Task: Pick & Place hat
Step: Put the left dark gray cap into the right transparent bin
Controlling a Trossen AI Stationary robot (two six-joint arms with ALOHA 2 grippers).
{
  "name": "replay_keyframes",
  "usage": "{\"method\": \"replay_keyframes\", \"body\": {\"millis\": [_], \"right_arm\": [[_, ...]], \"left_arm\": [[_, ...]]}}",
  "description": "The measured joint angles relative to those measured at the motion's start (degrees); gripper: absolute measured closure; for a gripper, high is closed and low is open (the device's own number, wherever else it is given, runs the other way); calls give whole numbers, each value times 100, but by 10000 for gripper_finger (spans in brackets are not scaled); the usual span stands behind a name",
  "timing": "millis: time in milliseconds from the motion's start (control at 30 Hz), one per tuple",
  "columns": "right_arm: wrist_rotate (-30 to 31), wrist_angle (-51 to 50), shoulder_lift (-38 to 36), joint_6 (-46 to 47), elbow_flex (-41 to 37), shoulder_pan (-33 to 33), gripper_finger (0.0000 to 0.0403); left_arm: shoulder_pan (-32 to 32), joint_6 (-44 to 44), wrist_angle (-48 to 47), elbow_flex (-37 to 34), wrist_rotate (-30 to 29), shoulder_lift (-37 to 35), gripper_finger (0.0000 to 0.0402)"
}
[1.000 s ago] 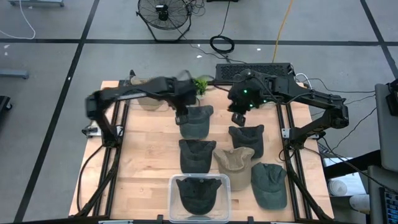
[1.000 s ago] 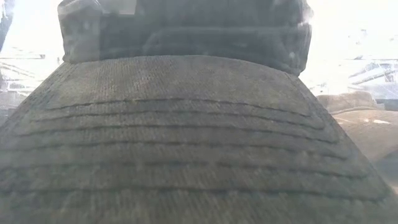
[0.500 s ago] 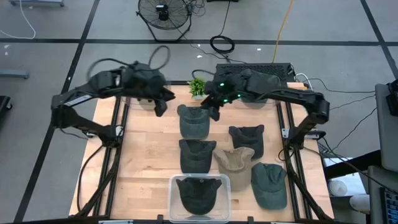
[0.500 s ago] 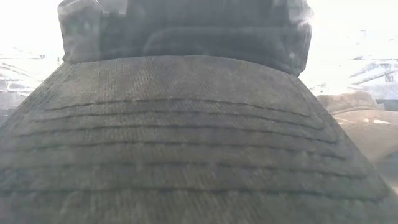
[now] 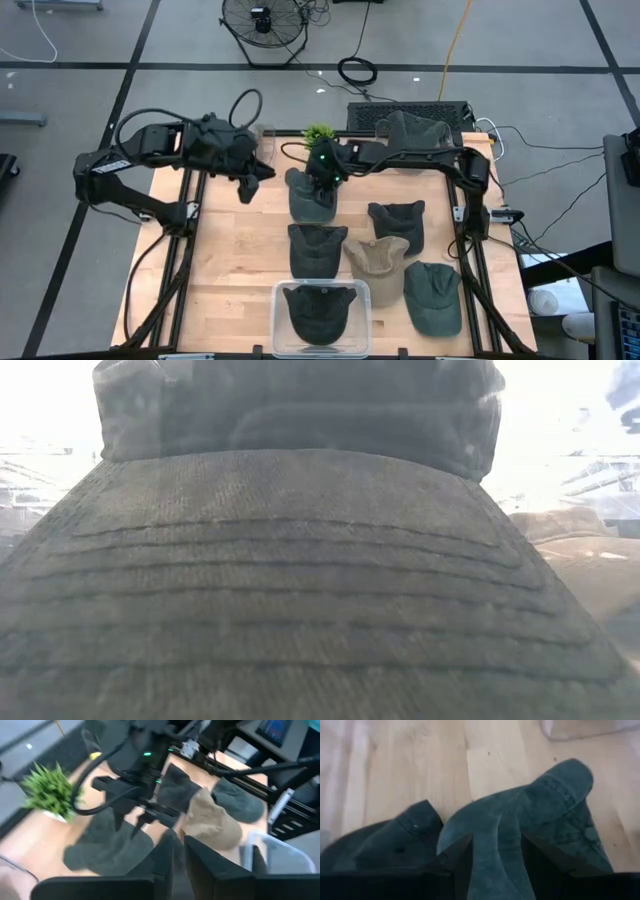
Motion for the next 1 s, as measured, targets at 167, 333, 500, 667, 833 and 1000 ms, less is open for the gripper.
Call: {"method": "replay_keyframes", "body": {"millis": [167,333,500,667,833,1000], "right_arm": [[369,23,263,-348,0,46,245],[415,199,452,-683,7,70,245],[426,269,645,-675,-17,70,245],[499,650,616,-619,-309,70,245],[463,692,623,-250,-606,60,252],[401,669,597,-37,-774,91,309]], "left_arm": [[-402,-465,-301,-2,-1,1,350],[-700,-677,-453,-2,-108,1,350],[-841,-766,-552,-2,-326,1,350],[-873,-857,-554,-2,-342,1,350],[-920,-838,-556,-2,-346,1,350],[-982,-785,-560,-2,-346,1,350]]}}
